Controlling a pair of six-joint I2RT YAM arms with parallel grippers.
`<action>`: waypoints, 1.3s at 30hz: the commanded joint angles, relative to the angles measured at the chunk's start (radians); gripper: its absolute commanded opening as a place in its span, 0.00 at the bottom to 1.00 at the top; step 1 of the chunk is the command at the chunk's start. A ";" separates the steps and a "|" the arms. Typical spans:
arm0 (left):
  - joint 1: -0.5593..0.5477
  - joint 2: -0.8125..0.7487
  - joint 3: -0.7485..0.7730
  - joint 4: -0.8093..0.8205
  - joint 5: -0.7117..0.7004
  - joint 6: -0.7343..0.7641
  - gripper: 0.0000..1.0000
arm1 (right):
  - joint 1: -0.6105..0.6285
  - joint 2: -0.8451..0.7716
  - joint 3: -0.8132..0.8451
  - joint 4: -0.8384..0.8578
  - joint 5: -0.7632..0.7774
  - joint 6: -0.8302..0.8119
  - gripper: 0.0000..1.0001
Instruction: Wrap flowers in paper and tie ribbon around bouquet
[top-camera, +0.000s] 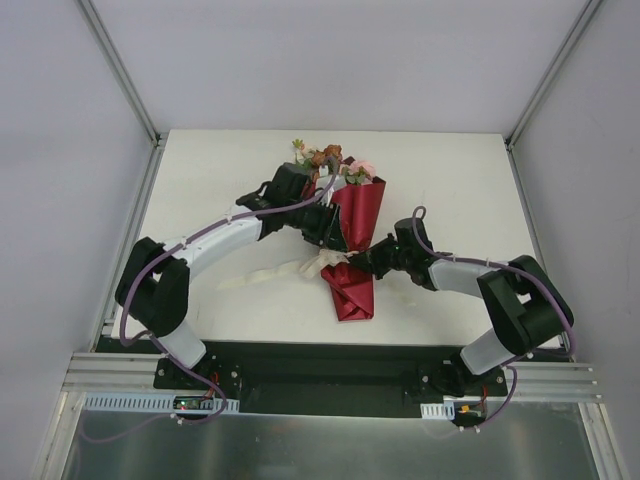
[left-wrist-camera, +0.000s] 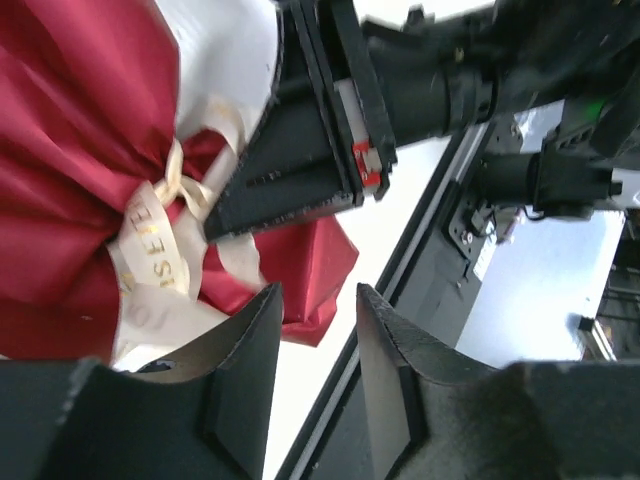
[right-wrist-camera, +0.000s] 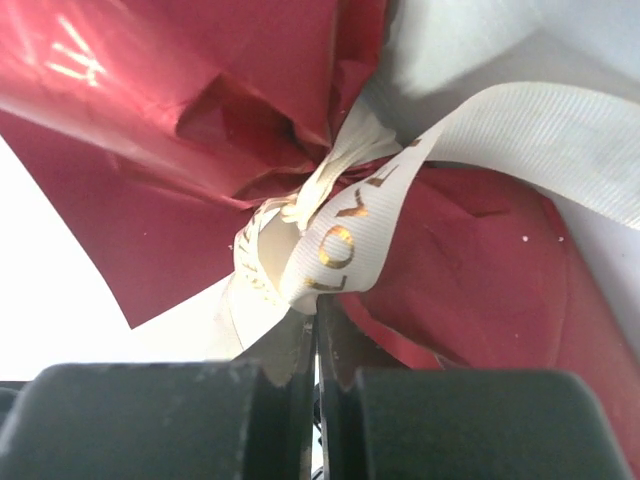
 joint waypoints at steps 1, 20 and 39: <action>0.015 0.009 0.093 -0.047 -0.035 0.023 0.26 | 0.001 -0.050 -0.020 0.099 0.017 -0.039 0.00; -0.068 0.163 0.144 -0.075 -0.306 0.333 0.11 | -0.001 -0.052 -0.021 0.128 0.031 -0.033 0.00; -0.132 0.222 0.121 -0.089 -0.406 0.404 0.29 | -0.010 -0.053 -0.024 0.153 0.004 0.000 0.00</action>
